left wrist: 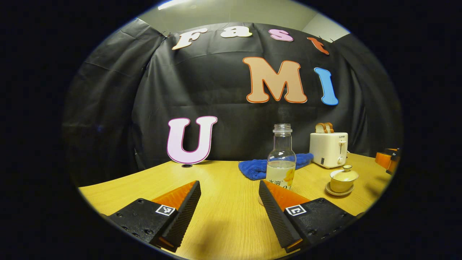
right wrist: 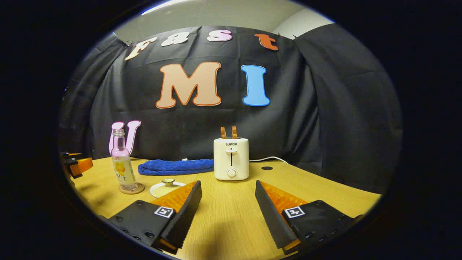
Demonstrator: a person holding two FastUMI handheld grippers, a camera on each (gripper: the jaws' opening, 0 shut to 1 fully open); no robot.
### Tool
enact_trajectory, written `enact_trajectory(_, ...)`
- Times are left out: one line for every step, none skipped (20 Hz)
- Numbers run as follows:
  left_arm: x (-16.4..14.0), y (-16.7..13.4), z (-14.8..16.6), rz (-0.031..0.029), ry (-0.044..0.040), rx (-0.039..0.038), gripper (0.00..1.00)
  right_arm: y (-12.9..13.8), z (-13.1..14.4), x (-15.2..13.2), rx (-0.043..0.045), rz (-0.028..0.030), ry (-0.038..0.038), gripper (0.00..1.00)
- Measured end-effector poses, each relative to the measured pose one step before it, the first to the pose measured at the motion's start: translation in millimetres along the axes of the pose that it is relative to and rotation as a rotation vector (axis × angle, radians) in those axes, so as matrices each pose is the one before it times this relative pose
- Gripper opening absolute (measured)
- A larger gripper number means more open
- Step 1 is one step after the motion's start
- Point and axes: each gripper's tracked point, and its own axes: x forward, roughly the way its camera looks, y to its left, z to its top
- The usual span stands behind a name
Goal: Open the teacup lid with one hand, grasp the water bottle and pour water into the teacup with the other hand; after pouring, place the water bottle on the coaster and then close the teacup lid.
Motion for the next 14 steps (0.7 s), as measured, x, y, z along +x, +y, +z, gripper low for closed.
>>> enact_trajectory(-1.06,1.98,-0.08,0.00904,-0.00032,-0.00016,0.94,-0.16,-0.27,0.23,0.00023,-0.00016,0.00021,0.92)
enact_trajectory(-0.48,0.94,0.19,0.00497,0.00095,-0.00013,0.94,-0.02,-0.02,0.51,-0.00039,-0.00001,-0.00017,0.92)
enact_trajectory(0.07,-0.43,-0.93,0.00037,-0.00029,-0.0002,0.94,0.13,-0.02,-0.3,-0.00006,0.00044,-0.00027,0.92)
enact_trajectory(0.13,-0.21,0.45,-0.00002,0.00002,0.00003,0.94,0.64,0.15,-0.33,0.00108,0.004,0.0003,0.92)
enact_trajectory(-0.21,-0.18,-0.09,-0.00087,-0.00021,-0.00018,0.94,1.97,-0.32,0.1,-0.00053,0.00758,-0.00008,0.95)
enact_trajectory(0.22,0.15,0.06,-0.00006,-0.00016,-0.00021,0.94,1.18,-0.05,0.04,0.00044,0.00489,0.00063,0.91)
enact_trajectory(0.08,-0.2,-0.45,-0.0001,-0.00006,0.00001,0.94,-0.94,0.12,-0.01,-0.00012,0.00119,-0.00023,0.91)
enact_trajectory(-0.58,-0.01,1.11,-0.00168,0.00004,-0.00023,0.95,-0.32,0.04,0.06,0.00017,0.00002,0.00009,0.92)
enact_trajectory(0.09,-0.36,-0.84,-0.00207,0.00009,-0.00033,0.95,0.22,-0.08,0.19,-0.00007,0.00002,-0.00005,0.95)
enact_trajectory(0.92,-0.34,-0.21,-0.0005,-0.00023,-0.00038,0.94,0.12,0.23,-0.14,0.0,-0.00006,-0.0001,0.92)
enact_trajectory(-0.17,-0.09,-0.16,0.0,0.0,0.00004,0.95,-0.13,-0.51,0.1,0.00001,0.00009,-0.00009,0.92)
enact_trajectory(-0.2,-0.08,-0.01,-0.00015,-0.00004,-0.00001,0.95,0.07,0.49,-0.17,0.00001,0.00002,0.00001,0.92)
enact_trajectory(0.1,0.21,0.15,-0.00004,0.00018,0.00004,0.95,-0.04,-0.33,0.16,-0.00003,0.00009,-0.00005,0.92)
enact_trajectory(-0.06,0.05,0.12,-0.00019,-0.0002,-0.00015,0.95,0.01,0.05,0.16,0.00001,0.0001,-0.00015,0.92)
